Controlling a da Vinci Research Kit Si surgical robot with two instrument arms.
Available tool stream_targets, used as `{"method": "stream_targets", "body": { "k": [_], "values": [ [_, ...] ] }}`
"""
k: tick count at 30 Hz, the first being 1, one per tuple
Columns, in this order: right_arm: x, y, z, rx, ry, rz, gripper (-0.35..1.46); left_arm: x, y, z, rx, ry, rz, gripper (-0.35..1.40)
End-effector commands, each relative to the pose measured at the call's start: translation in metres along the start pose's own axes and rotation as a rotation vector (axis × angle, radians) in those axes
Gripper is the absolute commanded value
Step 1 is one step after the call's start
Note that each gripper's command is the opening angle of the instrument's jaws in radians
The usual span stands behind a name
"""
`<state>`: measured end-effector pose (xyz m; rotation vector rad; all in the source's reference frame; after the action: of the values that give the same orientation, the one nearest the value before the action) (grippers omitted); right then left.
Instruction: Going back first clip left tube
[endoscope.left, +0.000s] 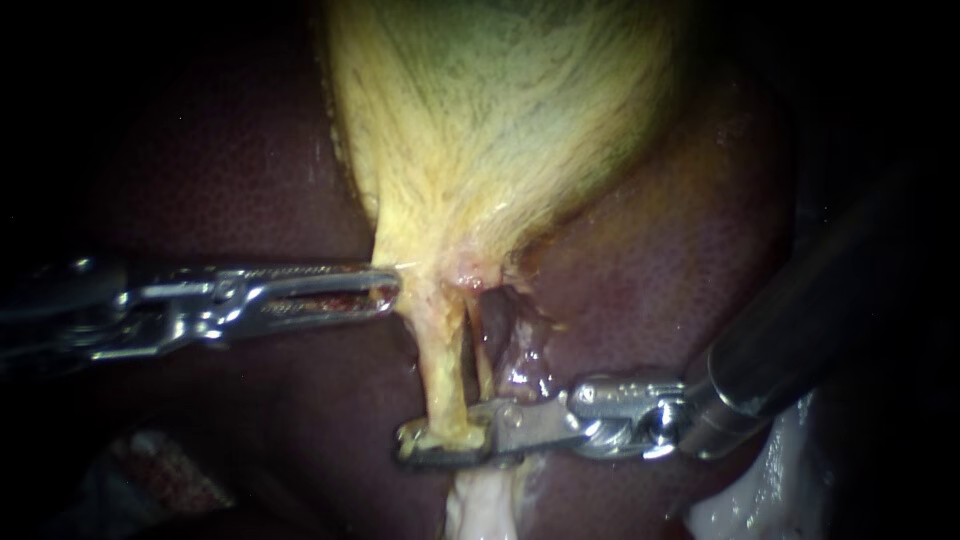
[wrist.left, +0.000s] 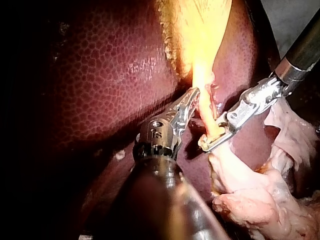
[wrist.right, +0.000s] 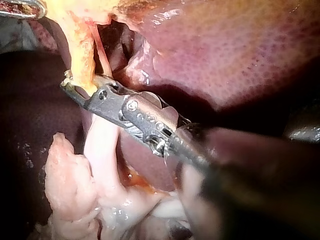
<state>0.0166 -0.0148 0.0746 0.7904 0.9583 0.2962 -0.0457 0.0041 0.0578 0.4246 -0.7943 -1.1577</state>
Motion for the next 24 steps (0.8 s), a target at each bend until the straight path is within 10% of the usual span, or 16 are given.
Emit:
{"method": "stream_targets", "body": {
  "k": [1, 11, 15, 24],
  "values": [
    [0.0, 0.0, 0.0, -0.001, -0.001, 0.002, -0.35, 0.0, 0.0, 0.0, 0.0, 0.0, 0.0, -0.15],
    [-0.0002, -0.0001, 0.0001, -0.001, -0.002, 0.006, -0.34, 0.0, 0.0, -0.0001, 0.0, 0.0, 0.0, -0.15],
    [0.0001, -0.0003, 0.0003, 0.002, 0.026, 0.011, 0.42, 0.0, 0.0, -0.0001, 0.0, 0.0, 0.0, -0.15],
    [0.0012, -0.0003, 0.0003, -0.085, 0.144, -0.128, 0.6, 0.0, 0.0, -0.0002, 0.001, 0.0, 0.0, -0.15]
  ]
}}
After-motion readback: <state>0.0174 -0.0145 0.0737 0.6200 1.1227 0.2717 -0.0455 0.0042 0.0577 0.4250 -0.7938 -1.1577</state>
